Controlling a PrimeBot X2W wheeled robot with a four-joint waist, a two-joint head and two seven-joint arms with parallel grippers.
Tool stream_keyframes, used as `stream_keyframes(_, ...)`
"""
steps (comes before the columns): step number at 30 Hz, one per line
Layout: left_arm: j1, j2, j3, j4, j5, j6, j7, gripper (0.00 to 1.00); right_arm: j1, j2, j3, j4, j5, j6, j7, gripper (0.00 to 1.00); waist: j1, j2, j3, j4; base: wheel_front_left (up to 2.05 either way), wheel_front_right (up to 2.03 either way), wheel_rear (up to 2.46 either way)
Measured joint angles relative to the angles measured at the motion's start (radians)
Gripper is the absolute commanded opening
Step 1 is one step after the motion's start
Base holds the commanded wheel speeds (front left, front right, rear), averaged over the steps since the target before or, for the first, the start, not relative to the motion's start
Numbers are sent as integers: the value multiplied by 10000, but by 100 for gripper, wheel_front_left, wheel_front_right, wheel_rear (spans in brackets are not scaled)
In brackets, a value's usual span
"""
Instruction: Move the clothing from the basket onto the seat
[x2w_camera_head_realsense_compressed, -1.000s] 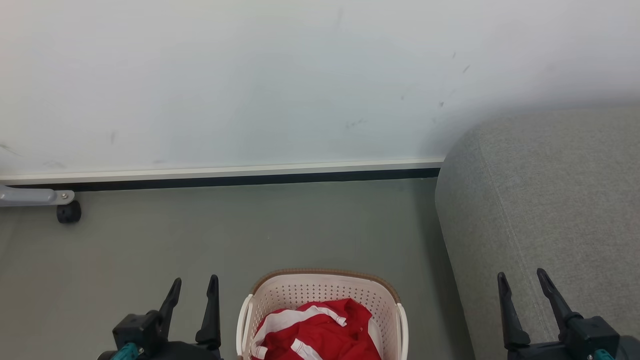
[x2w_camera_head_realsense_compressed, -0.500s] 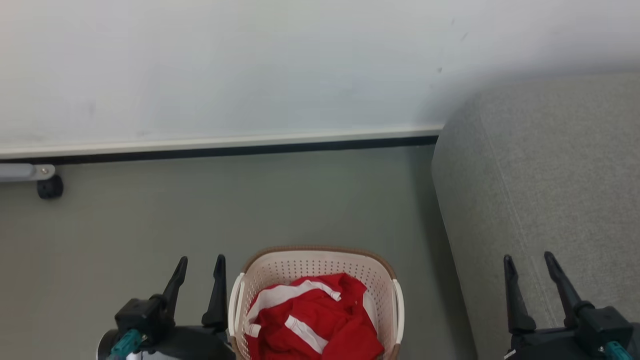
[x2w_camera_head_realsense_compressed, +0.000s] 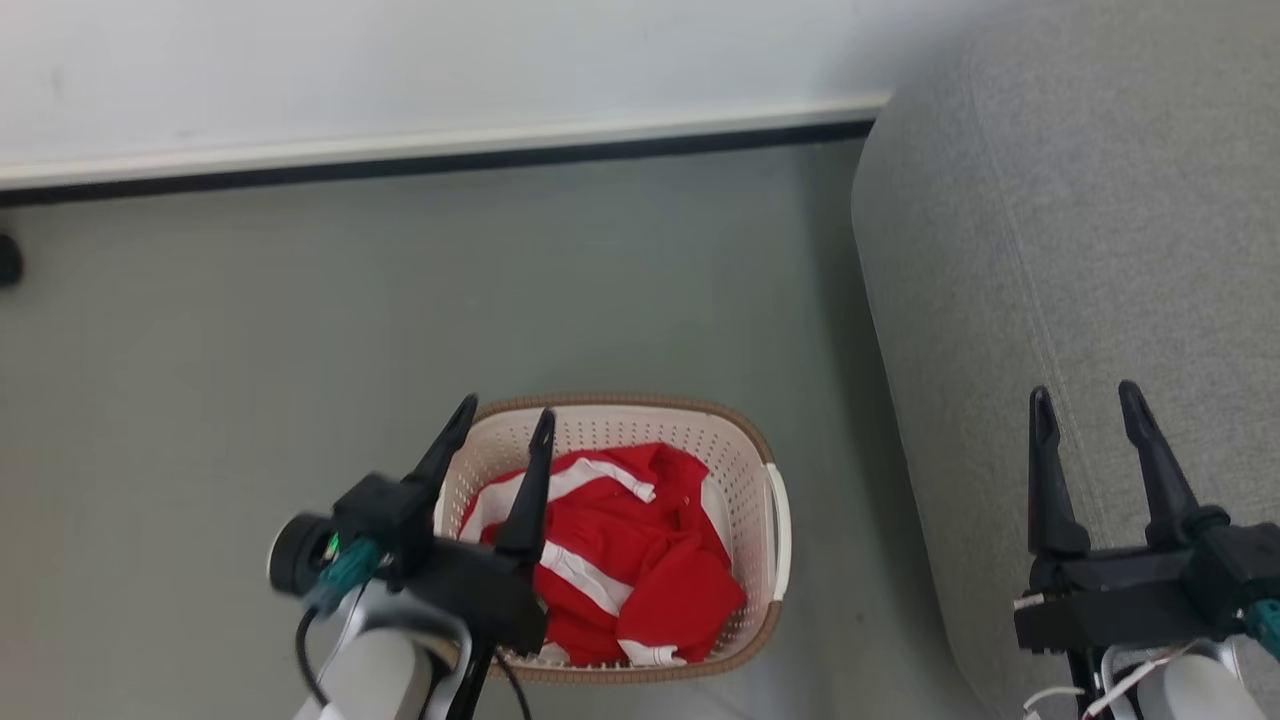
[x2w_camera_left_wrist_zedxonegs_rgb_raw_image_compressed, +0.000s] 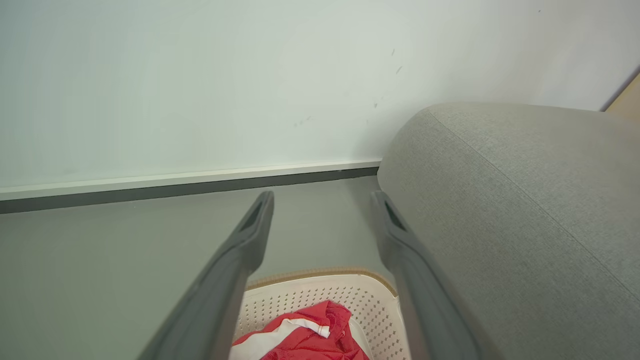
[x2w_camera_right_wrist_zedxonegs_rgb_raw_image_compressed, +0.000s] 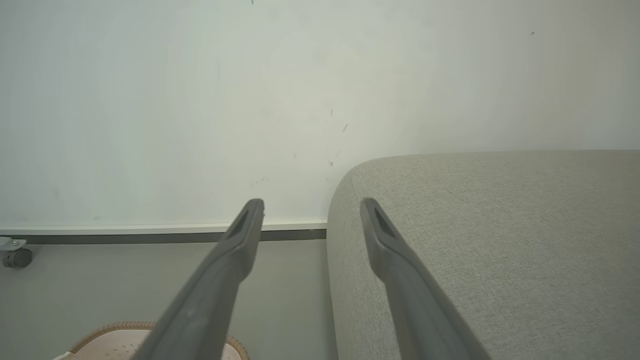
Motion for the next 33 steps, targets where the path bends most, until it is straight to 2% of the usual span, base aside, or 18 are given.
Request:
stream_keyframes(9,-1710,-123,-809,1035,734,21,1733,100,-1305,309,290,-485,-100,56,-71,100,1,1,1313,-333,0,0,0)
stream_keyframes(20,-3113,-169,-926,2266,968,192,3212,100,-2072,665,380,-940,-159,150,-73,100,0,1,2746,-966,0,0,0)
stream_keyframes(25,-3289,-92,-901,3275,1083,203,3616,100,-2438,915,353,-740,-159,169,-73,100,1,1,3323,-1349,0,0,0)
stream_keyframes(33,-3287,-115,-625,4318,957,380,3871,100,-2431,1076,431,-596,-161,295,-73,100,-1,0,3676,-1949,0,0,0)
